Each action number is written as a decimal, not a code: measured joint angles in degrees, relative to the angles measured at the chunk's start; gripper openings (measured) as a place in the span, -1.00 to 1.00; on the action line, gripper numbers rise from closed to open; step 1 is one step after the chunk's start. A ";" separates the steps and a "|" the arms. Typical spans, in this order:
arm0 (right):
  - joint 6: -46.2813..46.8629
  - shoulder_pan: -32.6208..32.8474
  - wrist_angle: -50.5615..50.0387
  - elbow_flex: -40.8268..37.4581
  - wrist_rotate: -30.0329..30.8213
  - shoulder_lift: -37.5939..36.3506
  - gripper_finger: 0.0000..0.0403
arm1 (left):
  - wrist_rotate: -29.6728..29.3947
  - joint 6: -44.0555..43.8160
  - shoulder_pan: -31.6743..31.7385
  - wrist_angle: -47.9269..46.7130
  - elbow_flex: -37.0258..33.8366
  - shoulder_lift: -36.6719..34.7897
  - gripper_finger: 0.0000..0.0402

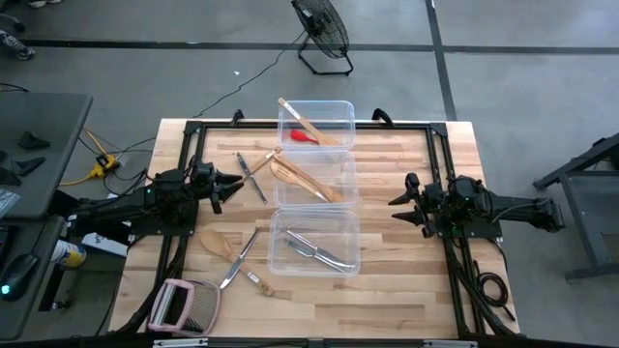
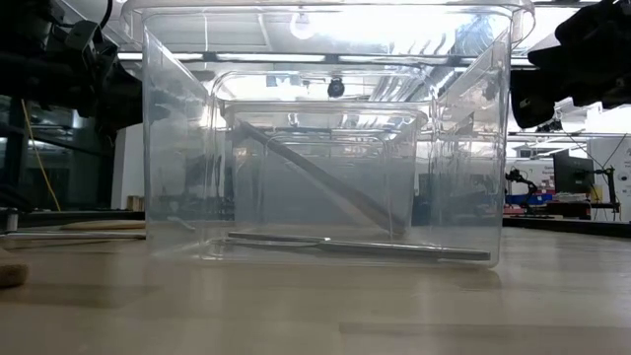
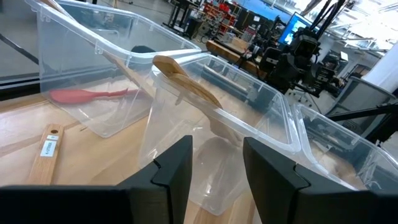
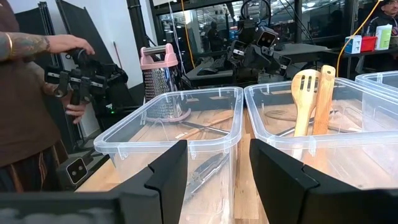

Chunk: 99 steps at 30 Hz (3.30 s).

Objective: Pick & Place Kitchen Items
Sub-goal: Put the silver knife into the bottom transparent bin

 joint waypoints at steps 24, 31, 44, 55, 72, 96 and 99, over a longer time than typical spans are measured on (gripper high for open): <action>0.02 0.00 0.39 0.00 0.02 0.02 -0.18 | 0.43 -7.87 0.00 -24.06 21.92 16.83 -0.29; 0.00 -0.01 0.48 0.00 0.00 0.02 -0.18 | 3.52 -1.36 0.02 -22.87 26.23 27.40 -0.29; 0.02 -0.01 0.61 0.00 -0.01 0.02 -0.18 | 3.02 21.02 1.36 -18.78 26.31 38.84 -0.29; 0.02 -0.01 0.61 0.00 -0.02 0.02 -0.18 | 6.85 -33.44 12.03 -18.50 26.33 51.80 -0.29; 0.02 -0.02 0.61 0.00 -0.02 0.02 -0.18 | 5.72 -50.36 14.05 -12.53 26.33 63.62 0.13; 0.02 -0.02 0.60 -0.01 -0.02 0.02 -0.18 | 8.81 -54.64 18.01 -9.31 26.30 70.05 0.26; 0.02 -0.02 0.59 -0.01 -0.01 0.02 -0.18 | 10.09 -55.23 18.03 -11.50 28.07 70.06 0.26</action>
